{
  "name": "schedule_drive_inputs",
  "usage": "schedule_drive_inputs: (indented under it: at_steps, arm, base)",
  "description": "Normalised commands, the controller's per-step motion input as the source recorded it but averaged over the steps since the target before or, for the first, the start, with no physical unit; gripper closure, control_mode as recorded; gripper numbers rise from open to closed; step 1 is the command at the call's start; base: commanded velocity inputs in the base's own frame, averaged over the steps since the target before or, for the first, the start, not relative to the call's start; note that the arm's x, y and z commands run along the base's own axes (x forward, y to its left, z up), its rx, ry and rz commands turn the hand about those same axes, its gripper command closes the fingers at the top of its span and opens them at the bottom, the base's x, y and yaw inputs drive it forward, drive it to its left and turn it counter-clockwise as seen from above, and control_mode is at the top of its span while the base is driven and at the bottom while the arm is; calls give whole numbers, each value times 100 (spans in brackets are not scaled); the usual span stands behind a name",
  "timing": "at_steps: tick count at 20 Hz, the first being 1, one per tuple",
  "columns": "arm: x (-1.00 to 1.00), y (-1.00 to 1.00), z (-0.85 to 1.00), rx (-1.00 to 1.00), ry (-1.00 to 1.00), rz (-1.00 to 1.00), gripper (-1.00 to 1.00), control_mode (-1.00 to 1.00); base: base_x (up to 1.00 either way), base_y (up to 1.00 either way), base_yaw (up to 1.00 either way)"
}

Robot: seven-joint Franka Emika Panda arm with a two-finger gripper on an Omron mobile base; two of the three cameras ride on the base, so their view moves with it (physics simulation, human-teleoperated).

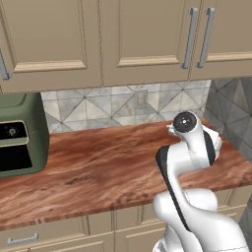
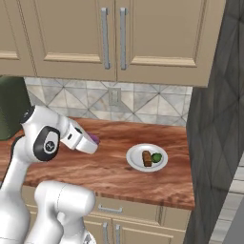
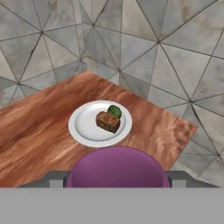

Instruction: Pick the avocado and bread from the counter and place them on the plate. Then pick the jam from the cabinet and place it next to the plate. Lastly close the cabinet door.

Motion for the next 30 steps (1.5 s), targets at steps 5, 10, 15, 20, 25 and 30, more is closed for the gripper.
schedule_drive_inputs:
  at_steps: [5,10,15,20,25,30]
  arm:
    - [34,0,-34,0,0,-8,100,-100]
    - [29,-3,-33,0,-6,-3,100,-100]
    - [19,-14,-43,0,-16,1,100,-100]
    - [9,-12,-37,0,-19,4,100,-100]
    - [9,-2,-28,-4,-9,1,100,-100]
    - [22,0,-44,-13,0,0,100,-100]
  base:
    - [0,0,0]
    - [0,0,0]
    - [0,0,0]
    - [0,0,0]
    - [0,0,0]
    - [0,0,0]
